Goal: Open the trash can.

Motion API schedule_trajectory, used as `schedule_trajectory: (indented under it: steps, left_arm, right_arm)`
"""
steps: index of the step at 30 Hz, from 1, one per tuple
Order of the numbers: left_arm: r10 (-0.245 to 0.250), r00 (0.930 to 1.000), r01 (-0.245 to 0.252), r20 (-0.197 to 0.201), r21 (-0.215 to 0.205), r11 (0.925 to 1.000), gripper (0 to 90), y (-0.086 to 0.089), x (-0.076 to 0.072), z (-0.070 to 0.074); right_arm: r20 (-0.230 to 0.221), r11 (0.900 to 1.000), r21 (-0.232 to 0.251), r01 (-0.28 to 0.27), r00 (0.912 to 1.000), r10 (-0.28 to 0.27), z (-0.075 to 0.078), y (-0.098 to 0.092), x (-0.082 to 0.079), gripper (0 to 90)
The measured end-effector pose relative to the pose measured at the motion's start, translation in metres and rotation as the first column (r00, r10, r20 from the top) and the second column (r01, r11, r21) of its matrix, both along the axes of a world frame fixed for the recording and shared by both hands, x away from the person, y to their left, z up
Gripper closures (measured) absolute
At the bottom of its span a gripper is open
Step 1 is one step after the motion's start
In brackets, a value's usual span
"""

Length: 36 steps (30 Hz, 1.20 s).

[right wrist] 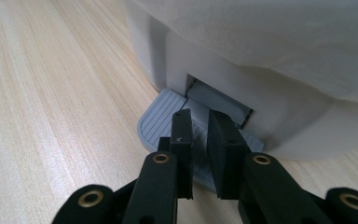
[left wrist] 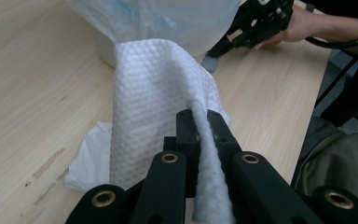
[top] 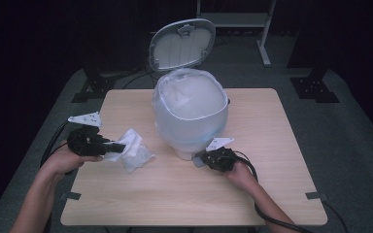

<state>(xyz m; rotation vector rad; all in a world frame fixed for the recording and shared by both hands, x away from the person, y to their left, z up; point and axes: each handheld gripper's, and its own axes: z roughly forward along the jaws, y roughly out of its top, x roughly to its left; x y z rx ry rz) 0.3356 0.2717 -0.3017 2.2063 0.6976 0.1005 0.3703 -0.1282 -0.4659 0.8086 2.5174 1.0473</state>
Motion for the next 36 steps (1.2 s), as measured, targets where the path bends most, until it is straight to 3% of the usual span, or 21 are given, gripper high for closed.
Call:
schedule_trajectory:
  steps: [17,36]
  left_arm:
    - [-0.034,0.9986,0.034,0.041,-0.010,0.9994,86.3,-0.016,0.006,0.033]
    - [-0.063,0.9961,0.063,0.061,0.000,0.9980,86.3,-0.035,0.019,0.072]
  right_arm:
    - [0.003,1.000,-0.002,-0.001,1.0000,0.001,0.000,0.000,0.000,79.9]
    - [0.001,1.000,0.000,-0.003,1.0000,0.003,0.000,0.000,0.001,79.9]
